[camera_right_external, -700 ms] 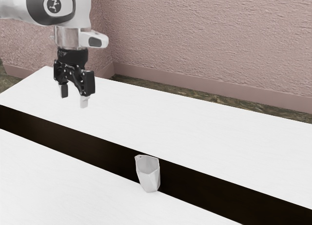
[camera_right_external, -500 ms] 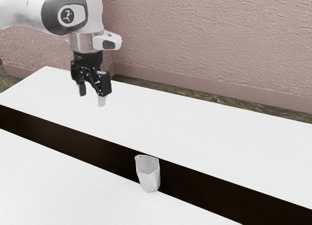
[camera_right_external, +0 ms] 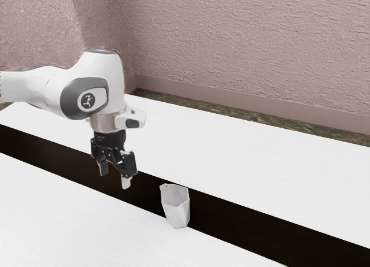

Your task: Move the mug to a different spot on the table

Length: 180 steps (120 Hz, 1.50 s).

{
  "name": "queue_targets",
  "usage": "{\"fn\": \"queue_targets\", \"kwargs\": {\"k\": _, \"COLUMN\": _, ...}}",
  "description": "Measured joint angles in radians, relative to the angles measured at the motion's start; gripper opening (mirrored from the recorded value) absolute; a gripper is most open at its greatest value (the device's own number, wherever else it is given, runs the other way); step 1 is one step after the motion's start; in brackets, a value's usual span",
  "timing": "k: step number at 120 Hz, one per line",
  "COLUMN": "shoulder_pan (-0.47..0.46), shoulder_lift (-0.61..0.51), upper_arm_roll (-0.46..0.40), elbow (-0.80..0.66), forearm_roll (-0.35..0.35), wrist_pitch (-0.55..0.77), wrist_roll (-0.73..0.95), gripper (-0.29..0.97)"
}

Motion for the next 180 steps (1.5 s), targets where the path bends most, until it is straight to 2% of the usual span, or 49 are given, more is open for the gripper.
{"fn": "queue_targets", "kwargs": {"k": 10, "shoulder_pan": 0.001, "shoulder_lift": 0.005, "upper_arm_roll": 0.007, "elbow": -0.065, "forearm_roll": -0.005, "wrist_pitch": 0.093, "wrist_roll": 0.038, "gripper": 0.68}}
{"fn": "queue_targets", "kwargs": {"k": 30, "shoulder_pan": 0.000, "shoulder_lift": 0.017, "upper_arm_roll": 0.017, "elbow": -0.083, "forearm_roll": -0.004, "wrist_pitch": 0.205, "wrist_roll": 0.212, "gripper": 0.68}}
{"fn": "queue_targets", "kwargs": {"k": 36, "shoulder_pan": 0.000, "shoulder_lift": 0.018, "upper_arm_roll": 0.034, "elbow": -0.082, "forearm_roll": -0.027, "wrist_pitch": 0.242, "wrist_roll": 0.244, "gripper": 0.68}}
{"fn": "queue_targets", "kwargs": {"k": 48, "shoulder_pan": 0.004, "shoulder_lift": 0.033, "upper_arm_roll": 0.062, "elbow": -0.079, "forearm_roll": -0.141, "wrist_pitch": 0.320, "wrist_roll": 0.232, "gripper": 0.68}}
{"fn": "queue_targets", "kwargs": {"k": 61, "shoulder_pan": 0.003, "shoulder_lift": 0.090, "upper_arm_roll": 0.064, "elbow": -0.029, "forearm_roll": -0.205, "wrist_pitch": 0.354, "wrist_roll": 0.077, "gripper": 0.68}}
{"fn": "queue_targets", "kwargs": {"k": 73, "shoulder_pan": 0.003, "shoulder_lift": 0.159, "upper_arm_roll": 0.056, "elbow": 0.034, "forearm_roll": -0.239, "wrist_pitch": 0.363, "wrist_roll": -0.117, "gripper": 0.68}}
{"fn": "queue_targets", "kwargs": {"k": 92, "shoulder_pan": 0.001, "shoulder_lift": 0.220, "upper_arm_roll": 0.044, "elbow": 0.052, "forearm_roll": -0.295, "wrist_pitch": 0.397, "wrist_roll": -0.415, "gripper": 0.68}}
{"fn": "queue_targets", "kwargs": {"k": 107, "shoulder_pan": -0.003, "shoulder_lift": 0.325, "upper_arm_roll": 0.044, "elbow": 0.098, "forearm_roll": -0.329, "wrist_pitch": 0.444, "wrist_roll": -0.609, "gripper": 0.68}}
{"fn": "queue_targets", "kwargs": {"k": 135, "shoulder_pan": -0.001, "shoulder_lift": 0.377, "upper_arm_roll": 0.044, "elbow": 0.135, "forearm_roll": -0.368, "wrist_pitch": 0.482, "wrist_roll": -0.883, "gripper": 0.68}}
{"fn": "queue_targets", "kwargs": {"k": 164, "shoulder_pan": -0.012, "shoulder_lift": 0.460, "upper_arm_roll": 0.043, "elbow": 0.160, "forearm_roll": -0.397, "wrist_pitch": 0.499, "wrist_roll": -1.081, "gripper": 0.68}}
{"fn": "queue_targets", "kwargs": {"k": 180, "shoulder_pan": -0.022, "shoulder_lift": 0.471, "upper_arm_roll": 0.044, "elbow": 0.180, "forearm_roll": -0.345, "wrist_pitch": 0.490, "wrist_roll": -1.159, "gripper": 0.68}}
